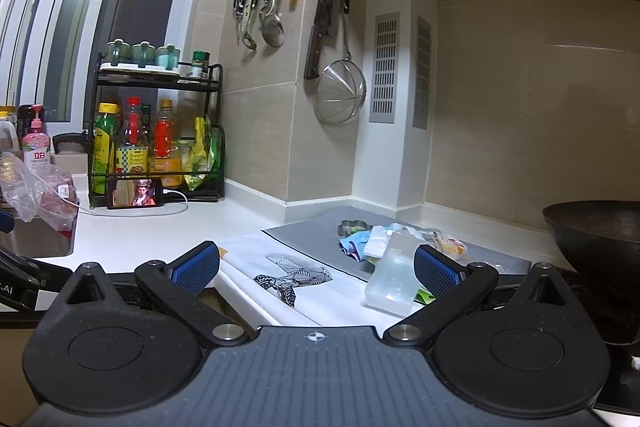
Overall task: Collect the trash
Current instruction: 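Carry both tools toward the grey mat with the trash pile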
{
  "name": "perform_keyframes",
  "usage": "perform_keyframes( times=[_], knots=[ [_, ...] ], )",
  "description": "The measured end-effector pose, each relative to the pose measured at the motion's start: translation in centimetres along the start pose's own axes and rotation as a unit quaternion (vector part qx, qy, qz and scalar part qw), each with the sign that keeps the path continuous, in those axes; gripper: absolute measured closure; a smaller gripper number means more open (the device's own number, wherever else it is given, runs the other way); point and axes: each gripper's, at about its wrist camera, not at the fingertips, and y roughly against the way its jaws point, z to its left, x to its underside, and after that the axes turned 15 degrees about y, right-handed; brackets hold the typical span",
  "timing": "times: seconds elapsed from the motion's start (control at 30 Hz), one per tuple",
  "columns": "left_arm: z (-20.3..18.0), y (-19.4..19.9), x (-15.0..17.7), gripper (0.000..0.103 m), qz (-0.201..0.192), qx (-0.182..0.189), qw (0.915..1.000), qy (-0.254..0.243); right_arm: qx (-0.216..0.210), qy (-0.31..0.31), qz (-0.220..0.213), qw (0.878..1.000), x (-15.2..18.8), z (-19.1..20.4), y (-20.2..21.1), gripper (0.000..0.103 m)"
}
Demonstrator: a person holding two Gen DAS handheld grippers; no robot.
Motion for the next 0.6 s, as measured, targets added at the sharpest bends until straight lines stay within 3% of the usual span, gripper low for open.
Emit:
perform_keyframes(
  times=[0.6],
  knots=[
    [-1.9, -1.2, -0.6, 0.000, 0.006, 0.021, 0.9997, -0.015, 0.016, -0.010, 0.011, 1.000, 0.9, -1.1, -0.2, 0.000]
  ],
)
